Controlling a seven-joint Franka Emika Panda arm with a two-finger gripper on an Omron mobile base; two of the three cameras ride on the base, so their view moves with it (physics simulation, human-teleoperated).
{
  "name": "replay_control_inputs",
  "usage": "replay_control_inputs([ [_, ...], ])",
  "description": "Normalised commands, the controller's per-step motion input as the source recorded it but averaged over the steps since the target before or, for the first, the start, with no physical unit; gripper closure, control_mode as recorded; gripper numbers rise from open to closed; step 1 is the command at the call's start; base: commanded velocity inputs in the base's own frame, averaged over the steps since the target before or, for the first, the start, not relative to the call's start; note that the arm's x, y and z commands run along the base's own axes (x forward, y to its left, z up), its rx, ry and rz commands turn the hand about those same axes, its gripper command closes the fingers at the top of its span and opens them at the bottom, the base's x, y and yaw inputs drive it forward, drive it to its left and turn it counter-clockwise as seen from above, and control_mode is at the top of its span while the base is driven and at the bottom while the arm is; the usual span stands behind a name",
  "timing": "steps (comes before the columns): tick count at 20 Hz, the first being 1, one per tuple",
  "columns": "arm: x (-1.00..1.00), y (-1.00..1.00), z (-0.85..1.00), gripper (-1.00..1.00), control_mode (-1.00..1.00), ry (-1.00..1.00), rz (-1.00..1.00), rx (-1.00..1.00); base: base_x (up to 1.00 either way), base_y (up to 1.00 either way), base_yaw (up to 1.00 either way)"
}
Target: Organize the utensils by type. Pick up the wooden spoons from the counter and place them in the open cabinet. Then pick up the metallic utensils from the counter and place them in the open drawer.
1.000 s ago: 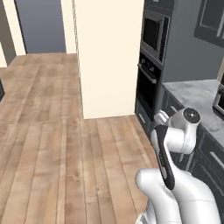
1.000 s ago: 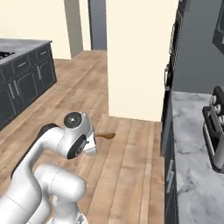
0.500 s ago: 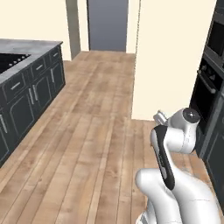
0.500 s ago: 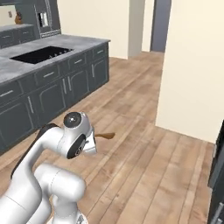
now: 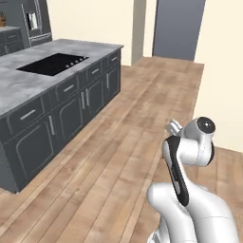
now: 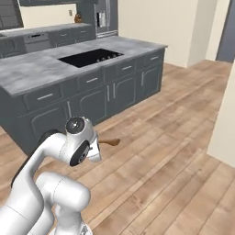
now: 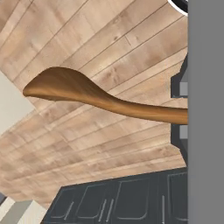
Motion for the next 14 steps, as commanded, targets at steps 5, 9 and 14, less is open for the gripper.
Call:
replay_control_inputs([
  [5, 0.0, 0.0, 0.0, 1.0, 1.0, 0.0, 0.0, 0.0, 0.69, 0.07, 0.44],
  [9, 0.0, 0.0, 0.0, 1.0, 1.0, 0.0, 0.0, 0.0, 0.67, 0.01, 0.44],
  [14, 0.0, 0.0, 0.0, 1.0, 1.0, 0.0, 0.0, 0.0, 0.61, 0.0, 0.43],
])
